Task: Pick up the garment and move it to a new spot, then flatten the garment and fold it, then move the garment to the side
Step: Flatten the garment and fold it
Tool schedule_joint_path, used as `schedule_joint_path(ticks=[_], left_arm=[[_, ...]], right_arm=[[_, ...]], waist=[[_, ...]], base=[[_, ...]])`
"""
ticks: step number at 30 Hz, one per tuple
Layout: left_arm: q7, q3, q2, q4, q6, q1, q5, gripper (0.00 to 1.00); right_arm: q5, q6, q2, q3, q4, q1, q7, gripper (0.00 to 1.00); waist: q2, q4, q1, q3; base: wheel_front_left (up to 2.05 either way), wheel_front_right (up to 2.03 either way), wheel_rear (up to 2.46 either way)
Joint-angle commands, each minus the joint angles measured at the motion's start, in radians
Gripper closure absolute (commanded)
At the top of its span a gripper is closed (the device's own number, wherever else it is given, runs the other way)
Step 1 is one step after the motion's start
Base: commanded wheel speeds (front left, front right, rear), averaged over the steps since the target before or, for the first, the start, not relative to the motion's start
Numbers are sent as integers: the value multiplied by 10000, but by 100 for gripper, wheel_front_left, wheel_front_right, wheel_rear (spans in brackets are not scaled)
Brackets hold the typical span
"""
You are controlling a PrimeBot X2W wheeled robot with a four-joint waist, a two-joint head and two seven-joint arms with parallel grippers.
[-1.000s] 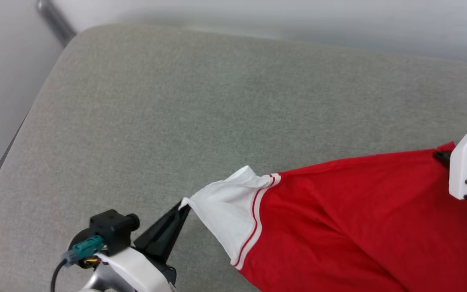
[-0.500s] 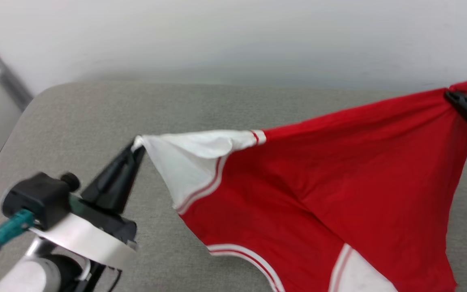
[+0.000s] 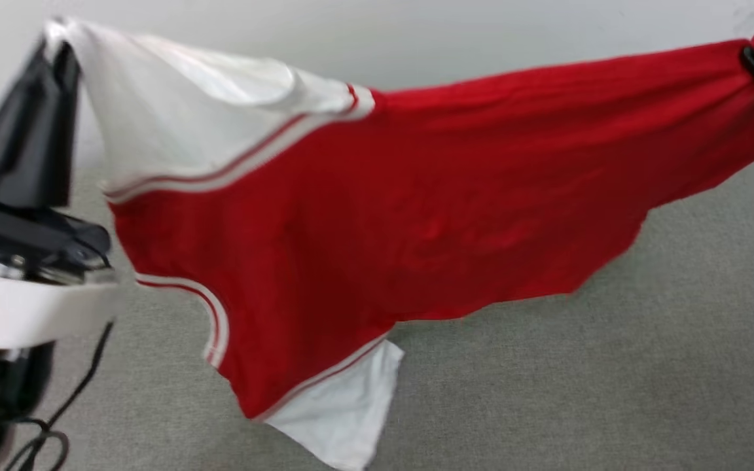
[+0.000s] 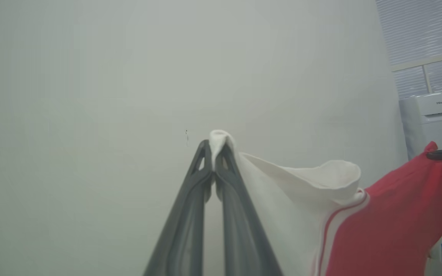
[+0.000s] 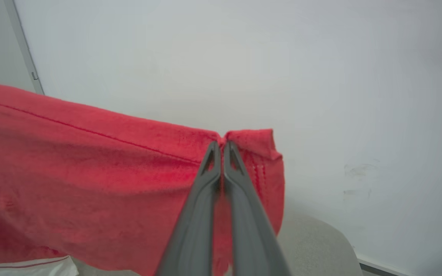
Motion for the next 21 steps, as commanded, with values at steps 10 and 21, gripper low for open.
schedule_joint_path(ticks=[10,21], left_arm=[[240,818,305,-200,245,-2039,164,100],[452,843,525,838,-270,-4891,290,100]], right_arm=[[-128,-4,405,-153,-1011,-622,-441,100],[-498,-4,359,-274,-944,-2163,-878,100]], waist=[[0,-404,0,620],[0,-593,0,2500]], base=[[0,0,0],[0,0,0]])
